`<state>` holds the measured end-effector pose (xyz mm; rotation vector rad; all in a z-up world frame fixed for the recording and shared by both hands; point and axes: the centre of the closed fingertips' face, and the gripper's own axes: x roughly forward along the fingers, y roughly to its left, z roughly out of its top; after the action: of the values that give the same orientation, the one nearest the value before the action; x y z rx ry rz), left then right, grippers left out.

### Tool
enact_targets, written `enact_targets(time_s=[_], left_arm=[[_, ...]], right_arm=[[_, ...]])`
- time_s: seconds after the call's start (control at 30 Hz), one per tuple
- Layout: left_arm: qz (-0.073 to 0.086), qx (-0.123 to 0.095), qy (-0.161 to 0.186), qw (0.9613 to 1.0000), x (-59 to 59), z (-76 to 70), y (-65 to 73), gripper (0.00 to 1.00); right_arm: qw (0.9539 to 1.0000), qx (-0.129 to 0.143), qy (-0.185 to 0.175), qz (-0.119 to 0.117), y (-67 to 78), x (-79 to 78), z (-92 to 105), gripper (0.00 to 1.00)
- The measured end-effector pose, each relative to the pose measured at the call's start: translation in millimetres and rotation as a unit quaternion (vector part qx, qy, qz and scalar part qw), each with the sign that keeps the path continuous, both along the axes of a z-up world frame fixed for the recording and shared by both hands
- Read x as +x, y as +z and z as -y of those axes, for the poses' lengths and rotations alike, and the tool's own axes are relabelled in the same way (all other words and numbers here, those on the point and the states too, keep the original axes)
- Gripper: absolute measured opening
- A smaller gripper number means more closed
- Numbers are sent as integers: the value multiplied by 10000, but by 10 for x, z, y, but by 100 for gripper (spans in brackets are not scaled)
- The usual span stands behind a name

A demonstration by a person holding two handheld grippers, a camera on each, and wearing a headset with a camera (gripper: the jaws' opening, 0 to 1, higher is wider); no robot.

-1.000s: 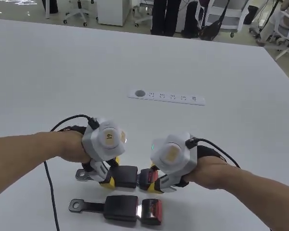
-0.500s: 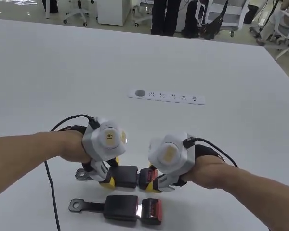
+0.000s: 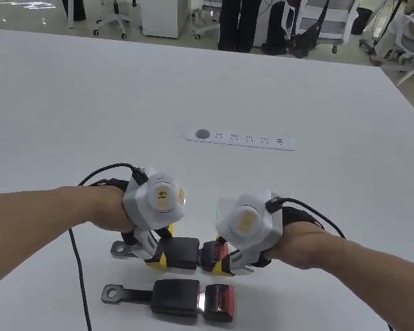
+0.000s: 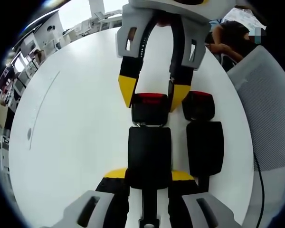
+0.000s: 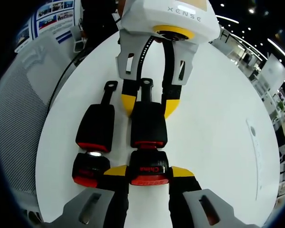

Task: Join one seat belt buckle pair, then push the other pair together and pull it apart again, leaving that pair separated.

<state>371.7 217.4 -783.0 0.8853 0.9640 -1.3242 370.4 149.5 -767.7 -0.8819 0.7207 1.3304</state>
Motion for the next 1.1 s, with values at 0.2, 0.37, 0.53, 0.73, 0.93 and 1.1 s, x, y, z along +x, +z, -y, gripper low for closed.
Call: enact_targets(time_s=[0.2, 0.37, 0.53, 0.73, 0.93, 1.1], left_arm=[[-22, 94, -12, 10000, -9, 5, 12, 31], [-22, 77, 31, 10000, -15, 5, 14, 31], [-19, 109, 16, 9999, -10, 4, 11, 31], [-27, 116, 23, 9999, -17, 17, 22, 31], [-26, 104, 29, 9999, -25, 29, 33, 32], [-25, 120, 19, 9999, -25, 24, 31, 32]], right_arm=[[10000, -71, 15, 2, 2, 24, 139, 27], [10000, 11, -75, -24, 9, -13, 165, 28], [10000, 9, -92, -28, 12, -10, 171, 28], [9999, 21, -83, -77, -8, 2, 186, 28], [9999, 15, -76, -93, -7, -9, 208, 28], [10000, -57, -38, -65, -1, -9, 262, 28]])
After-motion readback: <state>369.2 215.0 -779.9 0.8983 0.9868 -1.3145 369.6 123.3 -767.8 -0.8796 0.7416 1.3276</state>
